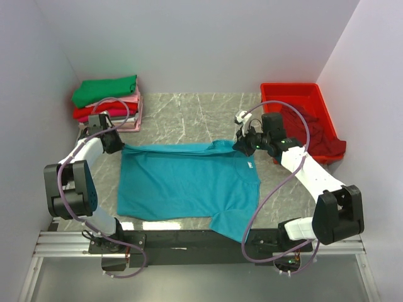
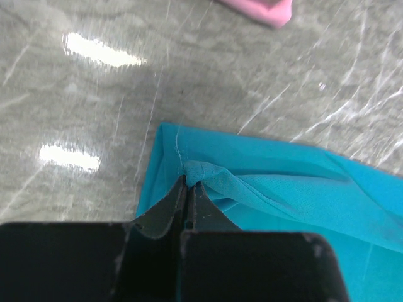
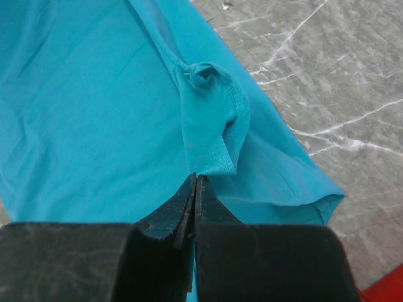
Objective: Fold and stack the t-shirts
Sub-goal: Fold the tshirt
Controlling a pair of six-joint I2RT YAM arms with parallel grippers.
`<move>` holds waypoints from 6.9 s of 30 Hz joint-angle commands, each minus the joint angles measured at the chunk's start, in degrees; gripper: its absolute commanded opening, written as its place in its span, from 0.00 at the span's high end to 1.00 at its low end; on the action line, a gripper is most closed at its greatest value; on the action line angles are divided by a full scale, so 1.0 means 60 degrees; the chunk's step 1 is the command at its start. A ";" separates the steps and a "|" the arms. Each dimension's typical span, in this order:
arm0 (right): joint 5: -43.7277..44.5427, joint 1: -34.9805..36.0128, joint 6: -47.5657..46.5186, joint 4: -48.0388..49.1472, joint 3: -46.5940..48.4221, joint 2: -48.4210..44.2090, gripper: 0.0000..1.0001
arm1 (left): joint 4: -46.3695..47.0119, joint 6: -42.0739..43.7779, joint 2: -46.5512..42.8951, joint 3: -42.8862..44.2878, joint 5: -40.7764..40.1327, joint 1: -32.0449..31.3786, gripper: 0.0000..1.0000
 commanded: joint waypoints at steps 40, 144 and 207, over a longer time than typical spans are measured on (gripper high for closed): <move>0.0076 0.0739 -0.2410 -0.1572 -0.0740 -0.0644 1.00 | -0.1313 -0.0987 -0.5232 -0.0900 -0.0510 0.0365 0.23; 0.3900 -0.0944 0.1501 -0.4223 0.6188 0.7369 0.49 | -0.0830 -0.2027 0.0273 0.0051 0.1819 0.0702 0.43; -0.2108 -0.0021 -0.9676 -0.6861 0.1623 0.0458 0.26 | -0.3143 -0.5261 -0.7237 -0.2978 0.1442 -0.2195 0.30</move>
